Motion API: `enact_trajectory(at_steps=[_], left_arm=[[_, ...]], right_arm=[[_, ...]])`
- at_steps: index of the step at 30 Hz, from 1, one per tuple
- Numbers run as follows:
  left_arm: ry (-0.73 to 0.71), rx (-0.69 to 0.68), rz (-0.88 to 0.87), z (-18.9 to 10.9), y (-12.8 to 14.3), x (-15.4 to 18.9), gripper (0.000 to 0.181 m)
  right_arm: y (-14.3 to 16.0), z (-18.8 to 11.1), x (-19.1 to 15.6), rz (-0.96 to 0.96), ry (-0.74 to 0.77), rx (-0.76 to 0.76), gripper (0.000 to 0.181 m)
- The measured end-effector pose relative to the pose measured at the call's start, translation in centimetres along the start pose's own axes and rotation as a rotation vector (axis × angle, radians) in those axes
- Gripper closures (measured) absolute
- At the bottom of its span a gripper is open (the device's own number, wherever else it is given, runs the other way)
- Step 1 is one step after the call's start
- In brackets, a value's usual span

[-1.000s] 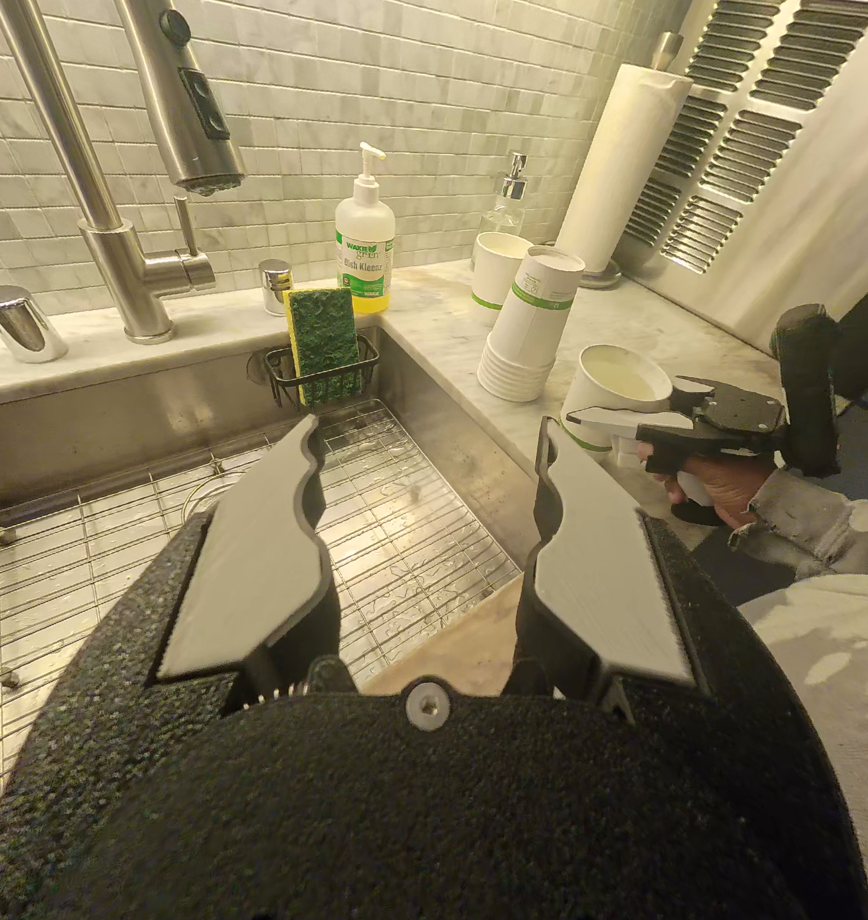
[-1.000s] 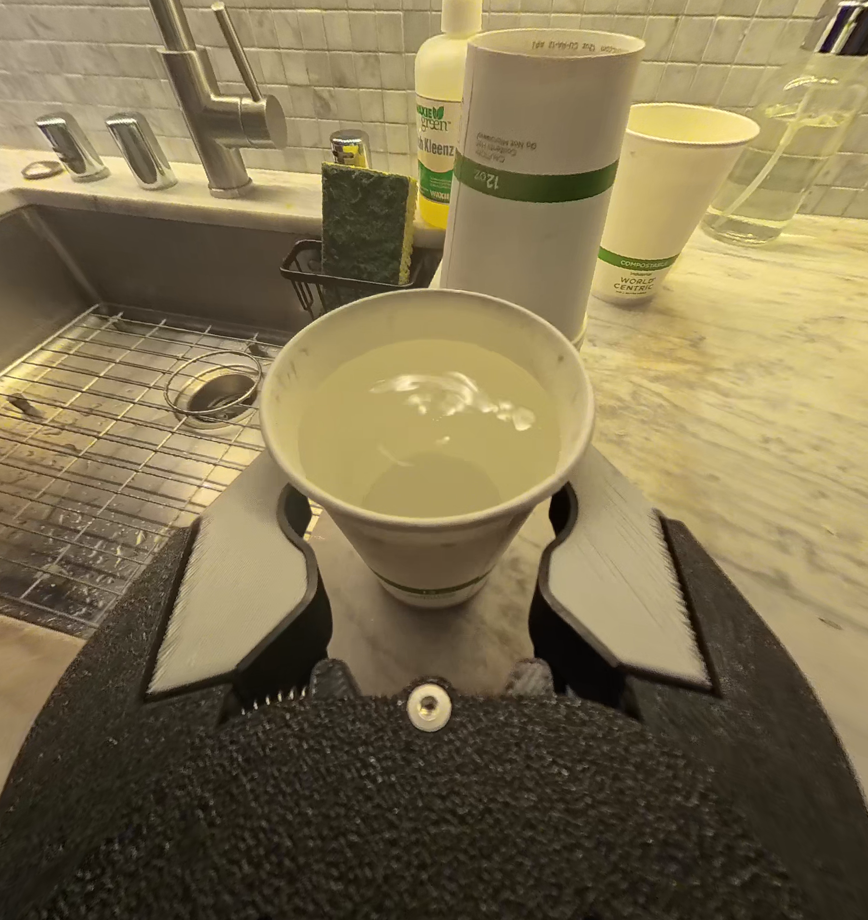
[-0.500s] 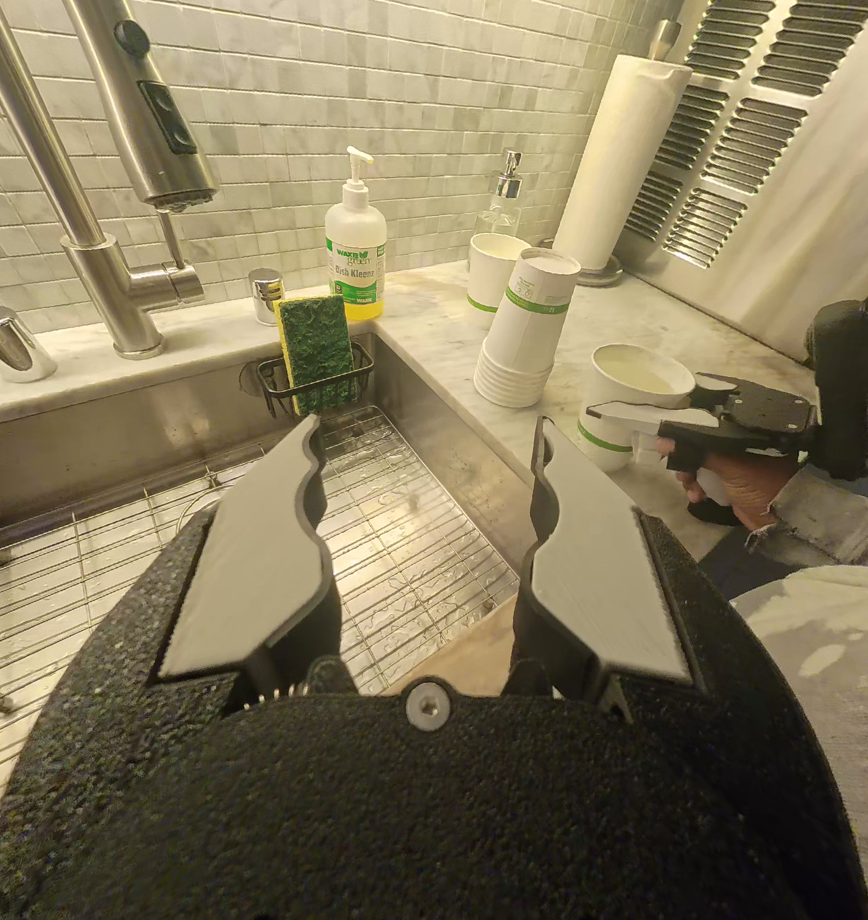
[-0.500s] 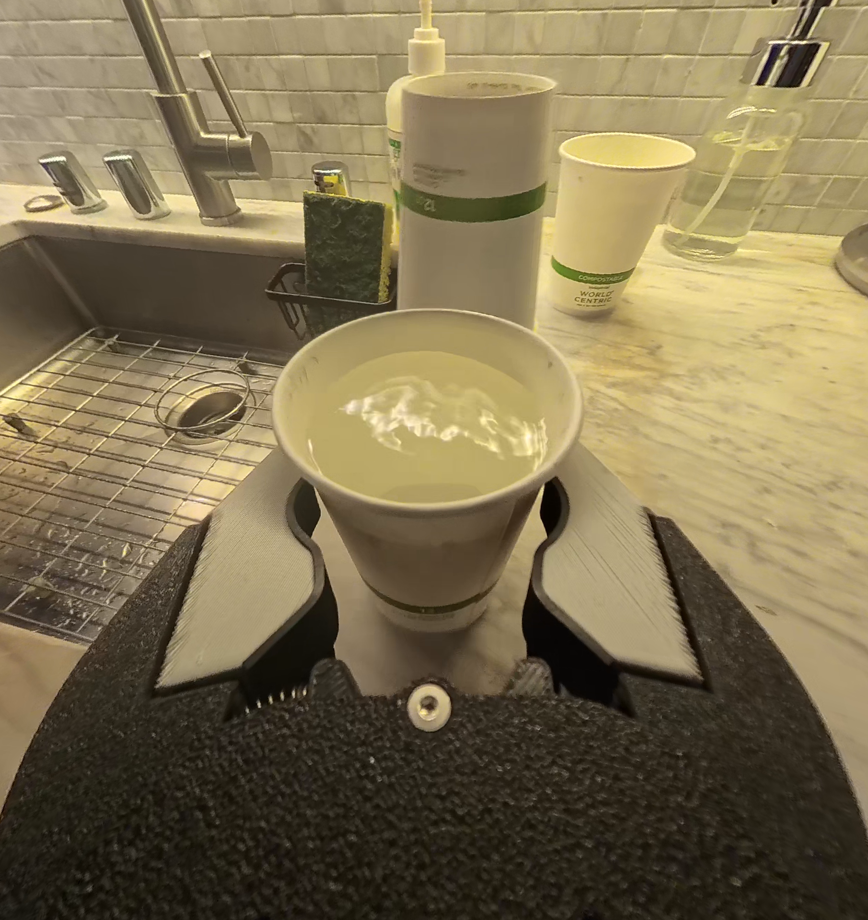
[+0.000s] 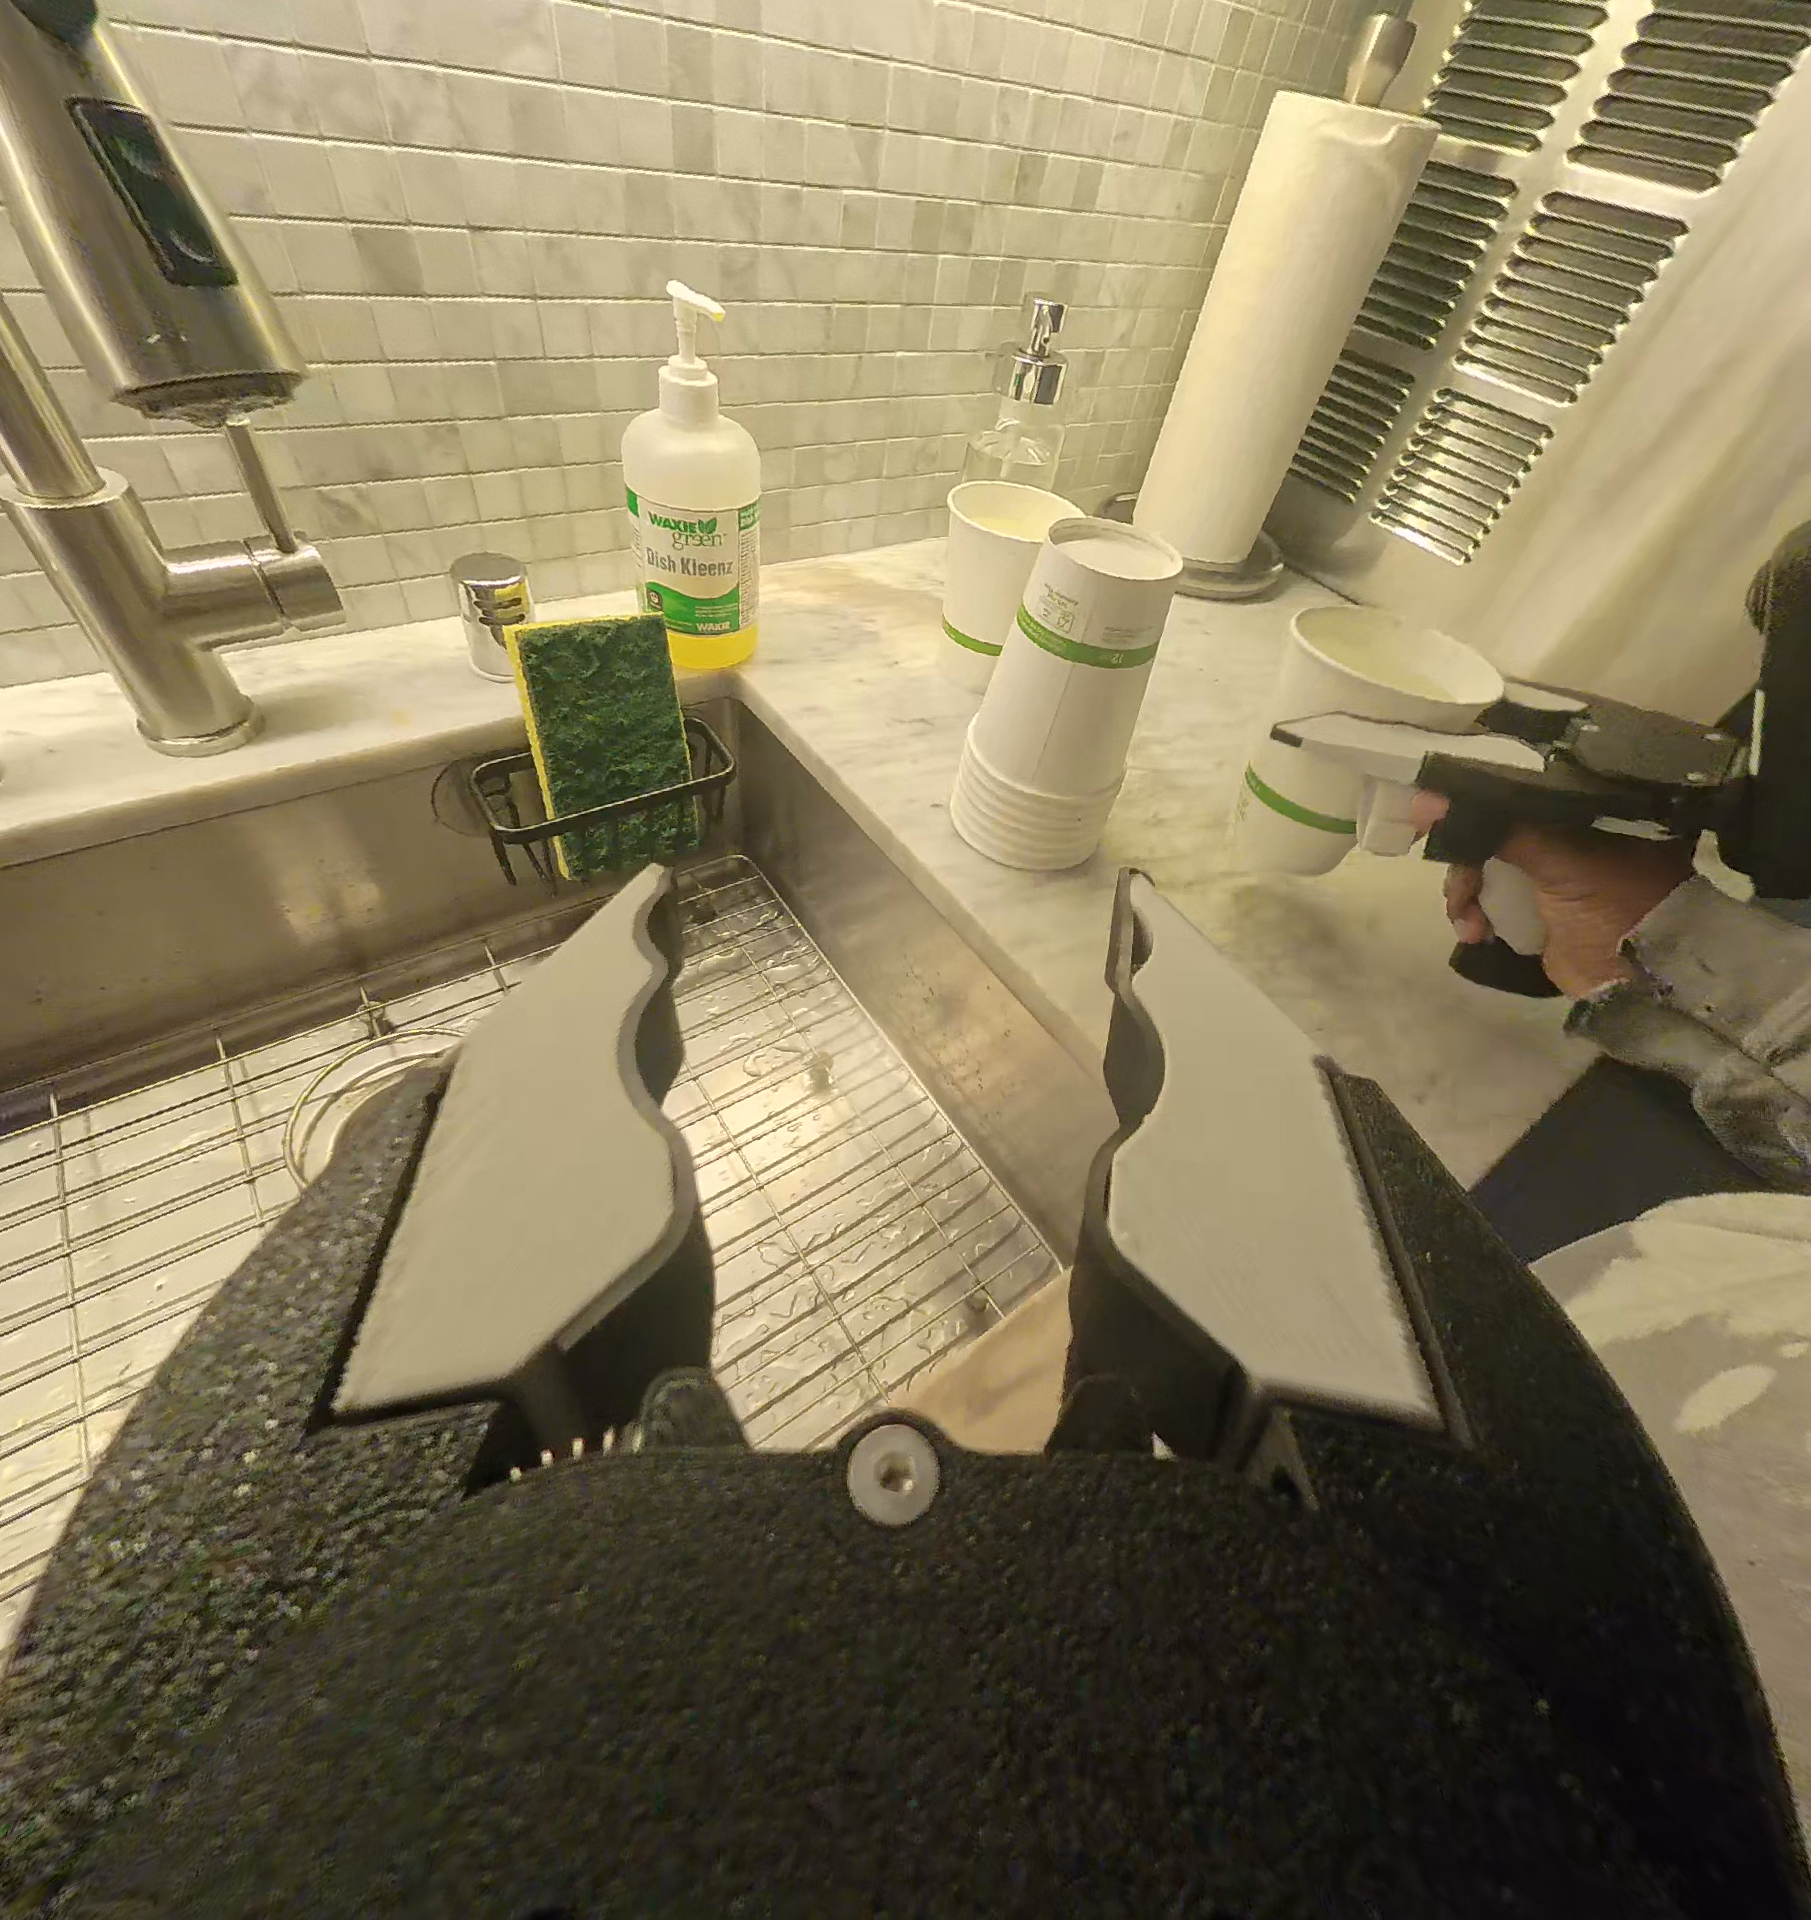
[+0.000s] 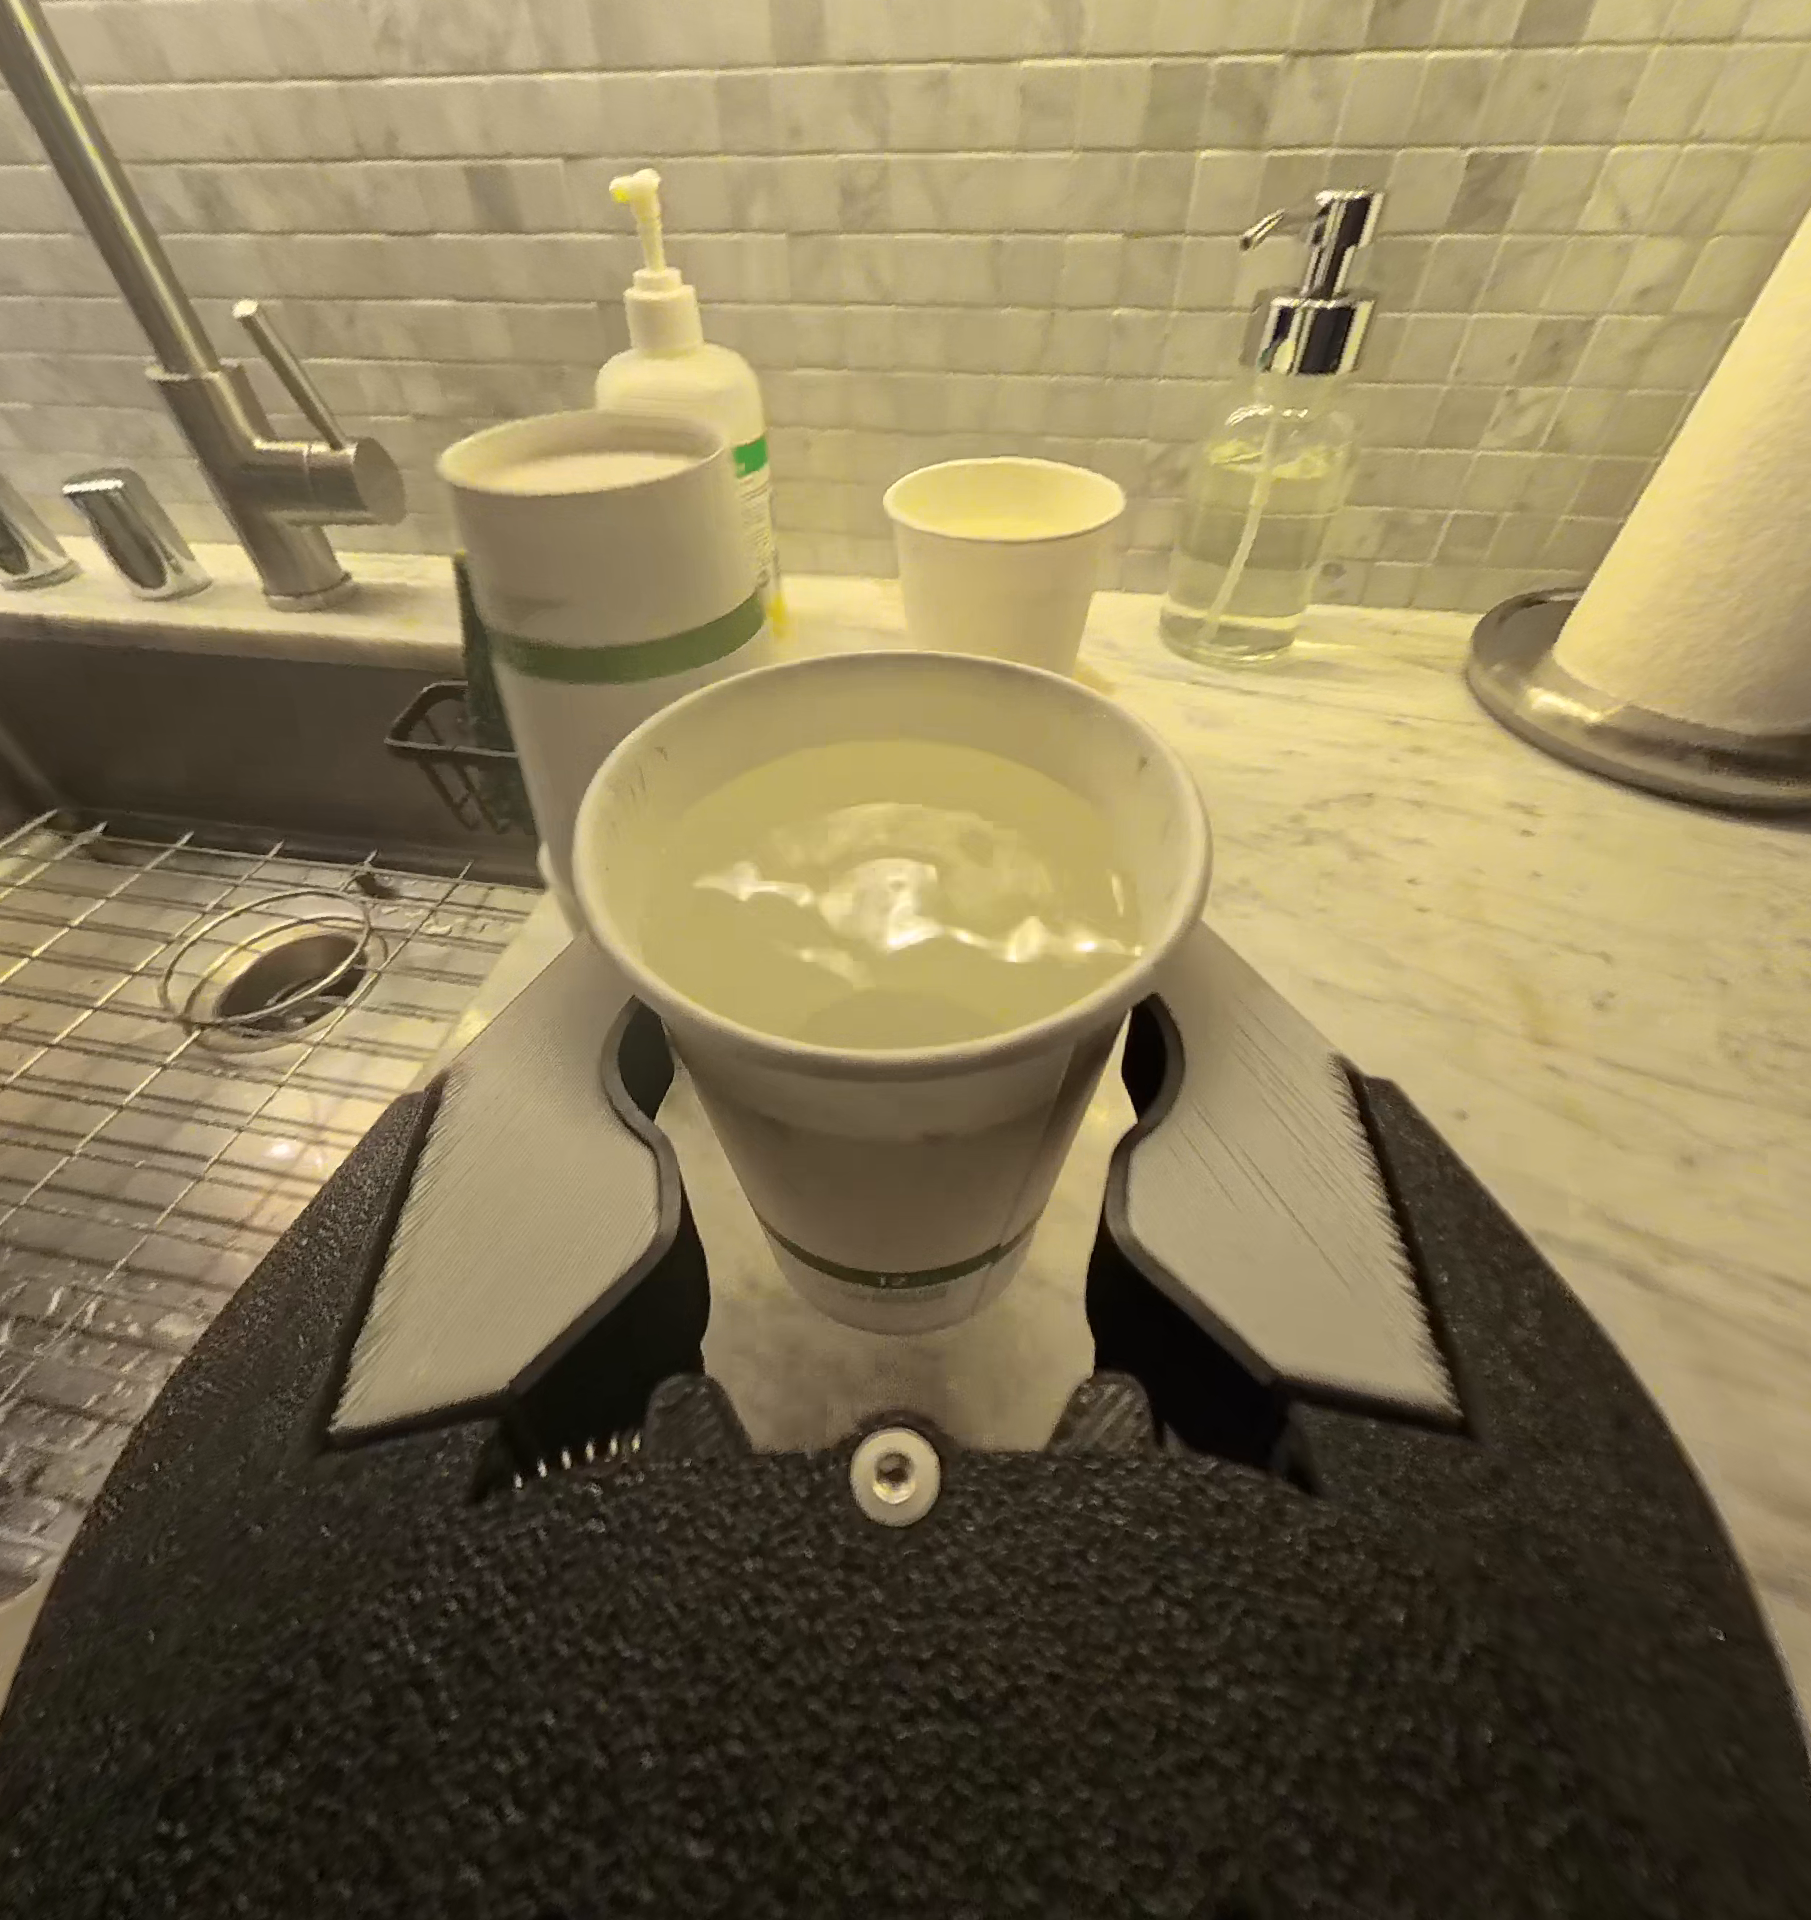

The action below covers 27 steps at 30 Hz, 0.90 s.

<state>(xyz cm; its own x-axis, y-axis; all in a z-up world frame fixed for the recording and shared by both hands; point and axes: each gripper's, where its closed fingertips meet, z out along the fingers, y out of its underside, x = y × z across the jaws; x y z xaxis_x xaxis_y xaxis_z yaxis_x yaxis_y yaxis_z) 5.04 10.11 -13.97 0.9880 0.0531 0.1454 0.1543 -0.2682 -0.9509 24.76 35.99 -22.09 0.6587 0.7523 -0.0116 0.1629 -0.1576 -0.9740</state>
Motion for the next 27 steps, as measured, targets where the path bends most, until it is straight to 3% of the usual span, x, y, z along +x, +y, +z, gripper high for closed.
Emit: enact_trajectory(at_steps=[6, 13, 27], left_arm=[[-0.024, 0.005, -0.005, 1.3, -0.1, 0.8, 0.099], [-0.072, 0.008, -0.019, 2.3, -0.1, 1.5, 0.099], [-0.243, 0.005, -0.035, 1.9, -0.5, -0.1, 0.098]], right_arm=[[-2.4, 2.6, 4.6, -0.028, 0.024, 0.03, 0.093], [-4.3, 8.3, 9.3, -0.026, 0.043, 0.064, 0.093], [-3.6, 19.2, 13.8, -0.007, 0.048, 0.048, 0.093]])
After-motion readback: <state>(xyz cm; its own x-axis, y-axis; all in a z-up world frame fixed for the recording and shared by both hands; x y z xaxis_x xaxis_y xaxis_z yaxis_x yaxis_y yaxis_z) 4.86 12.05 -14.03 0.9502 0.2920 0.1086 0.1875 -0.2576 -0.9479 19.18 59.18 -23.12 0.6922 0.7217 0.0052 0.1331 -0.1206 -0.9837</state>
